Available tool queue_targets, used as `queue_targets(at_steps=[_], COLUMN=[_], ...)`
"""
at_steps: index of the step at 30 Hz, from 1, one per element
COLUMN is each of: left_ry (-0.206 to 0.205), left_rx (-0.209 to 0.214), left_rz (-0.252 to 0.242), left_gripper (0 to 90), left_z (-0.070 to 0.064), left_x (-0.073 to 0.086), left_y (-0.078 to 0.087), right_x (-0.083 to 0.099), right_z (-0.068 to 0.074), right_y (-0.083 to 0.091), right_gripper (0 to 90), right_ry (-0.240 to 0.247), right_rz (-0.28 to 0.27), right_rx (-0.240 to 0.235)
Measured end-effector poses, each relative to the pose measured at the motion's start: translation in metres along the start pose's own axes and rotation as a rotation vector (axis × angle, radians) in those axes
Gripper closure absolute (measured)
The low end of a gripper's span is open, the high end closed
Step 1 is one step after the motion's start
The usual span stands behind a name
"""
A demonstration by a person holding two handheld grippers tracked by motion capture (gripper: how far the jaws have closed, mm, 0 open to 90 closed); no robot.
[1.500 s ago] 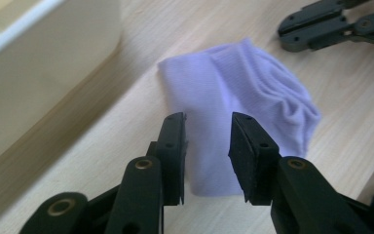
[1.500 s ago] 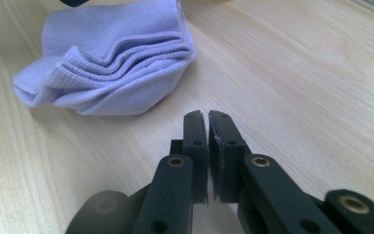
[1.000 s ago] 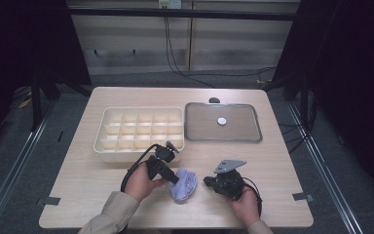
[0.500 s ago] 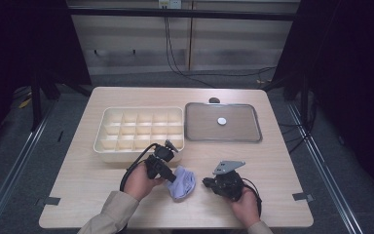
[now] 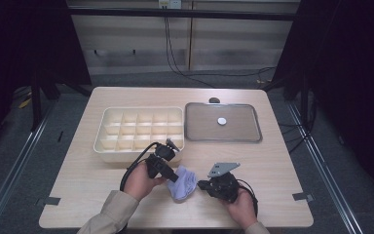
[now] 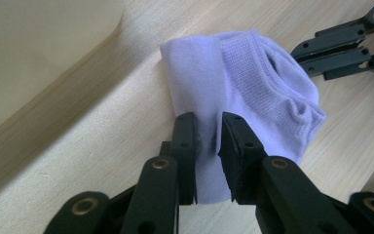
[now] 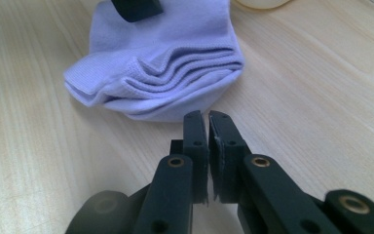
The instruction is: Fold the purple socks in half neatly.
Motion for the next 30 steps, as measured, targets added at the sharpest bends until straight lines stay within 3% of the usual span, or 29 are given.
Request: queue_targets(at_steps=[10, 13, 18, 22, 24, 26, 30], left_ry=[0.02, 0.007, 0.0, 0.007, 0.02, 0.026, 0.053], left_rx=[0.0, 0.003, 0.003, -0.001, -0.006, -0.024, -0.017], left_rz=[-0.018, -0.001, -0.006, -0.008, -0.011, -0.011, -0.009], left_gripper=[75.0, 83.8, 90.0, 89.8, 75.4, 71.0, 70.7], left_z=[0.005, 0.005, 0.002, 0.001, 0.004, 0.007, 0.014], left_x=[0.0, 0.001, 0.0, -0.002, -0.001, 0.0, 0.006], left_y=[0.002, 0.002, 0.005, 0.005, 0.004, 0.004, 0.003], right_x=[-0.001, -0.001, -0.001, -0.002, -0.002, -0.002, -0.001], right_z=[0.004, 0.005, 0.006, 0.009, 0.009, 0.009, 0.009], right_y=[-0.002, -0.002, -0.003, -0.005, -0.006, -0.006, -0.007], right_gripper=[86.1, 86.1, 86.3, 86.3, 86.2, 86.3, 86.3], right_ry=[0.017, 0.018, 0.024, 0.027, 0.029, 0.034, 0.028], right_rz=[0.007, 0.007, 0.01, 0.016, 0.018, 0.018, 0.019], right_rx=[-0.011, -0.013, -0.018, -0.02, -0.022, -0.021, -0.026])
Point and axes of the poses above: each handheld gripper's, and its own axes: y roughly backward along the jaws, x roughly out of its underside, z roughly to its left, the point moved 8 cm from there along -y, roughly forward along the jaws, and after that the axes turned 3 degrees about -x, right-handed, at the moved point
